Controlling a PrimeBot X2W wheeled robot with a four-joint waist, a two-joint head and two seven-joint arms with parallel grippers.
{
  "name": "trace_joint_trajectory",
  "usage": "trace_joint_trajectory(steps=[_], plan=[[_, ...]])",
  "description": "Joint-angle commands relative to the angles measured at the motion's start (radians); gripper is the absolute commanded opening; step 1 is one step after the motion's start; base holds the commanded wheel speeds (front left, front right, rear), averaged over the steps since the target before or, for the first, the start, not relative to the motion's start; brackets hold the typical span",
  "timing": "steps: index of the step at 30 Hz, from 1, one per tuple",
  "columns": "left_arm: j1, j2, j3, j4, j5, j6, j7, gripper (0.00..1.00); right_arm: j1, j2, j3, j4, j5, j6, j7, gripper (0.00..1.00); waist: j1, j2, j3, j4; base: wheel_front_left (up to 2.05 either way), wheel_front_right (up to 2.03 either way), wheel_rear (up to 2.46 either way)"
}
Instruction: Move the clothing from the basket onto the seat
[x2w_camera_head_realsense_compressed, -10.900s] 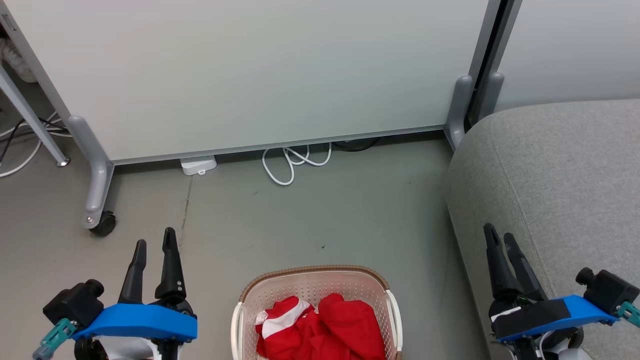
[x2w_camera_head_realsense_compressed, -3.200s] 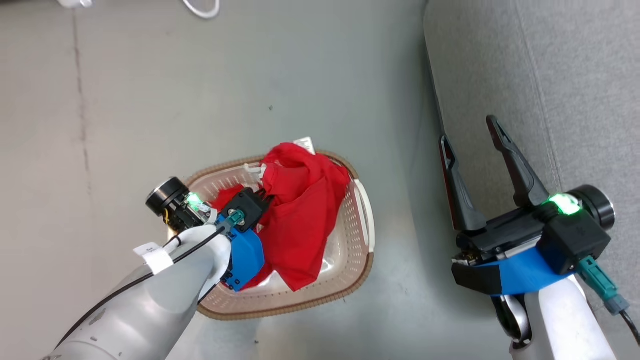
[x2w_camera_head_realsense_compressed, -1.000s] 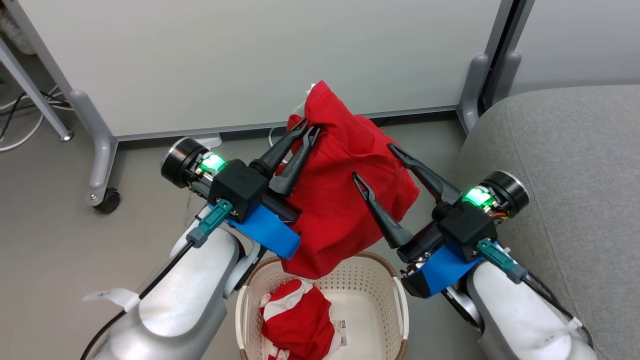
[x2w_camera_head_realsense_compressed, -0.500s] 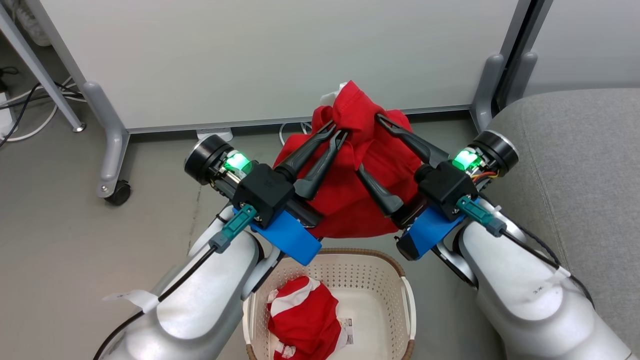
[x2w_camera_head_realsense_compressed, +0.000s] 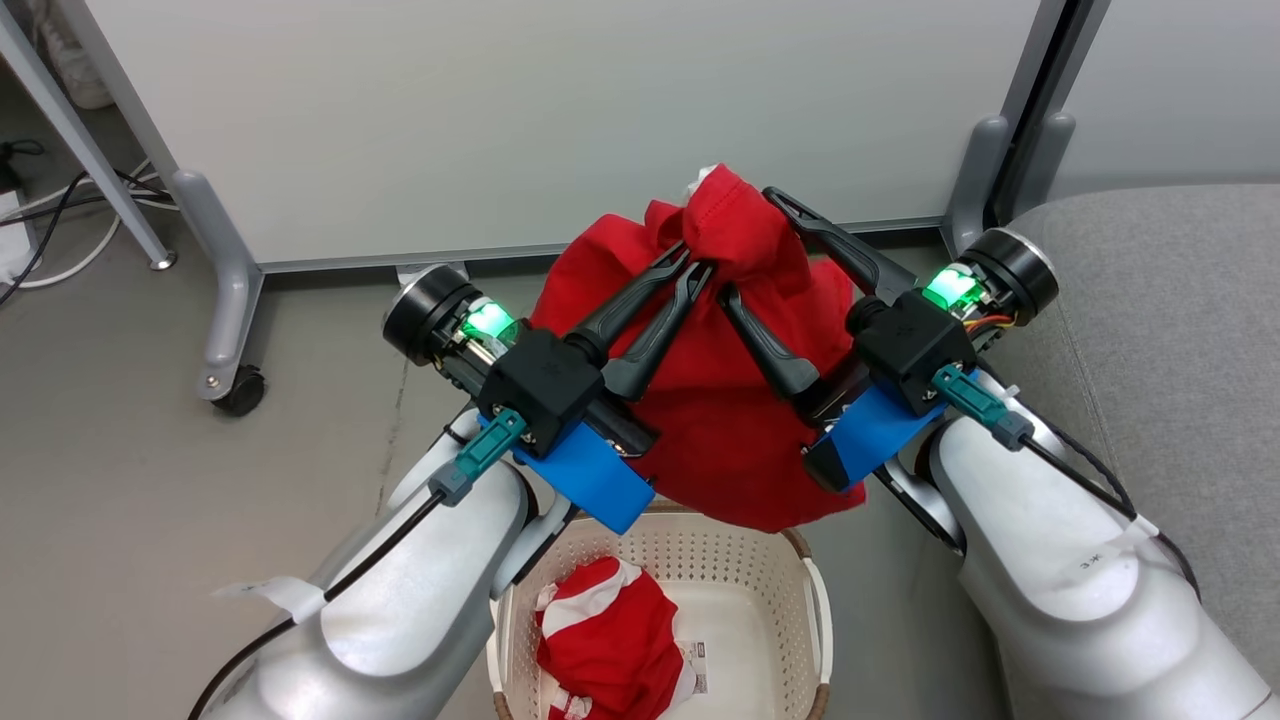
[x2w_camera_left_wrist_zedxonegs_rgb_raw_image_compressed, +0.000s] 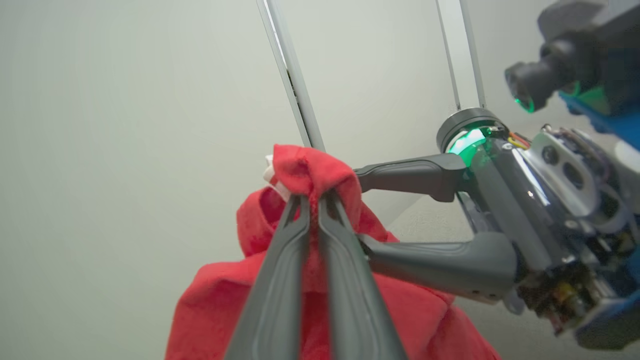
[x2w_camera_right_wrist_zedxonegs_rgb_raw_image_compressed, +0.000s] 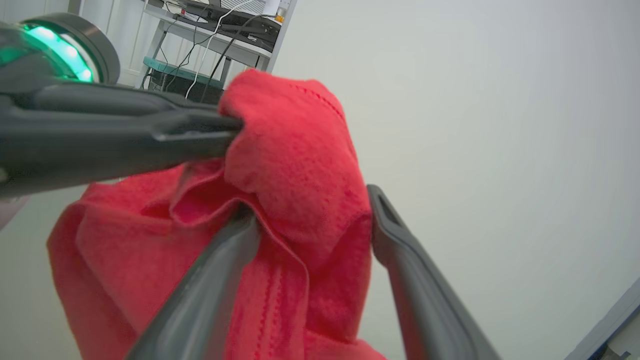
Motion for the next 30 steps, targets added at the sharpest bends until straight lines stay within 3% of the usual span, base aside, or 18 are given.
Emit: trace_joint_trajectory(steps=[1, 7, 8, 9, 30], plan=[[-0.008, 0.003, -0.001, -0.008, -0.002, -0.005, -0.003, 0.00, 0.008, 0.006, -0.002, 0.008, -0.002, 0.000, -0.004, 1.00, -0.0001, -0.0001, -0.001, -0.001, 0.00, 0.00, 0.00], [-0.013, -0.003, -0.010, -0.028, 0.000, -0.005, -0.003, 0.00, -0.008, 0.020, 0.019, 0.066, 0.022, 0.000, -0.003, 1.00, -0.0001, -0.0001, 0.004, 0.001, 0.00, 0.00, 0.00], [-0.014, -0.003, -0.011, -0.030, 0.000, -0.005, -0.003, 0.00, -0.010, 0.023, 0.024, 0.084, 0.029, 0.000, -0.002, 0.72, -0.0001, -0.0001, 0.005, 0.002, 0.00, 0.00, 0.00], [-0.014, -0.004, -0.011, -0.032, -0.001, -0.005, -0.003, 0.00, -0.014, 0.027, 0.031, 0.097, 0.036, 0.000, -0.002, 0.00, -0.0001, -0.0001, 0.005, 0.003, 0.00, 0.00, 0.00], [0.005, 0.001, -0.005, -0.026, -0.006, -0.005, -0.004, 0.00, -0.022, 0.027, 0.057, 0.135, 0.088, 0.000, -0.002, 0.00, -0.0001, -0.0001, -0.003, -0.001, 0.00, 0.00, 0.00]])
